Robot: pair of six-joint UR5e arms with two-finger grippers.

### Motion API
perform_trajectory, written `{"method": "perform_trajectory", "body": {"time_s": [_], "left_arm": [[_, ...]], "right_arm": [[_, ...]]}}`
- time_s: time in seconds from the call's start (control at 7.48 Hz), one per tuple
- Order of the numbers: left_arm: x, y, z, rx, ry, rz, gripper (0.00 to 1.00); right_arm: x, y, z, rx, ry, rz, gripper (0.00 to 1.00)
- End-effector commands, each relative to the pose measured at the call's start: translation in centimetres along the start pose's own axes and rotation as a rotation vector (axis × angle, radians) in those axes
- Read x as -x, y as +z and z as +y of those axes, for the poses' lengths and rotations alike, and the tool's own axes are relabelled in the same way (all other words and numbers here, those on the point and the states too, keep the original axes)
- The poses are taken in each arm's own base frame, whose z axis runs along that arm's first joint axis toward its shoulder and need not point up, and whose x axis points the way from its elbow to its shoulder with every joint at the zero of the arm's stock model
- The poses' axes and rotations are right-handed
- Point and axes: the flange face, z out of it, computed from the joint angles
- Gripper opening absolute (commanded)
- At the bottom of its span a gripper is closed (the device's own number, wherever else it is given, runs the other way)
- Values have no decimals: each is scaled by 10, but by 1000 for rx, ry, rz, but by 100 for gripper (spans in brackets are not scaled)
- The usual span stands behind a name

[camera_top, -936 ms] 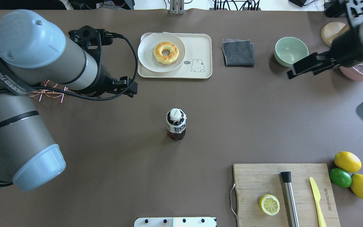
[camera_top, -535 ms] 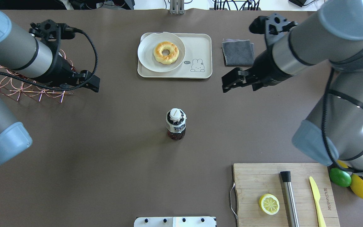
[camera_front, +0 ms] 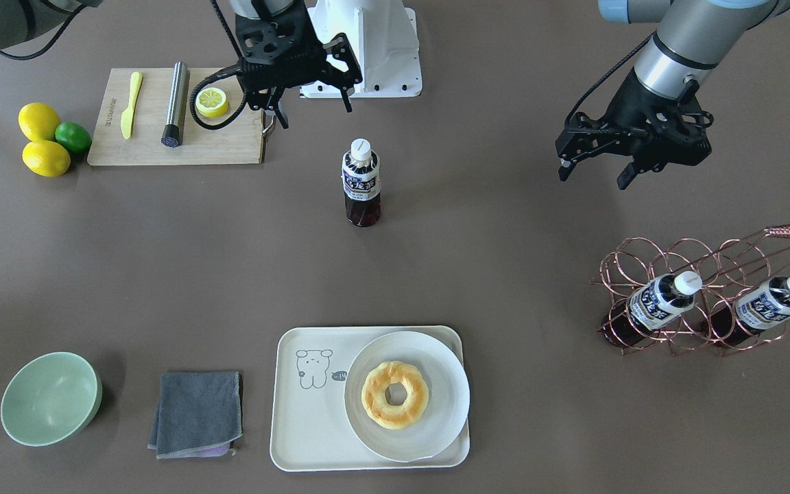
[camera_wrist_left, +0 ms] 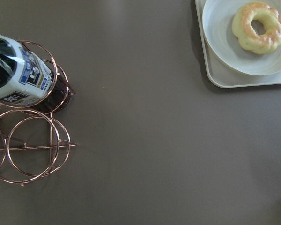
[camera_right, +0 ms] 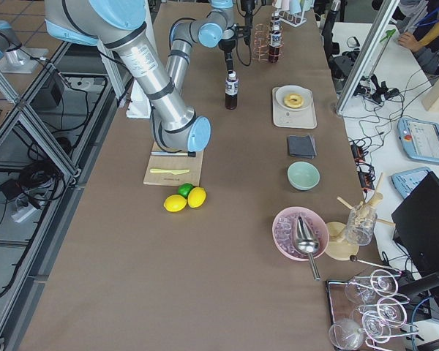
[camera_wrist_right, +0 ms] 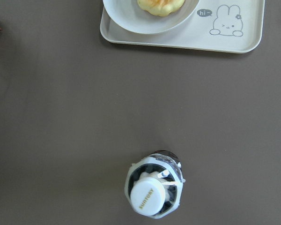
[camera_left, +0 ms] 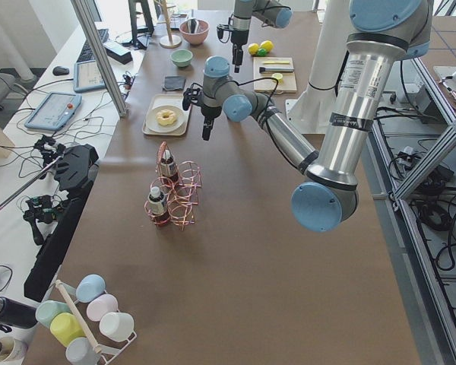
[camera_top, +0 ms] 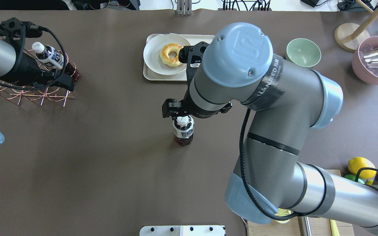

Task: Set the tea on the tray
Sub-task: 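Withdraw the left gripper while the right gripper reaches to the bottle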

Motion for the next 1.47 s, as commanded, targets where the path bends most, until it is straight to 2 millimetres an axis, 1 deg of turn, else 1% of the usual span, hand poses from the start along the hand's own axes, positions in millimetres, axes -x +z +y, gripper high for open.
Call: {"method": "perform_trajectory", "body": {"time_s": [0.0,0.27,0.54,0.8,1.34], "left_arm": [[6,-2,5,-1,-3,2,97],[6,-3,6,-1,-4,4,97],[7,-1,6,0,-6,1,97],[8,0,5,1,-7,-1,97],[8,3,4,4,-7,-3,97]], "right_arm": [[31,25,-5,-1,-4,44,94],[30,43,-4,-7,-18,84,91],[33,51,-2,-11,-23,96,85],[34,54,-2,-18,-25,103,80],[33,64,-6,-28,-24,128,78]]}}
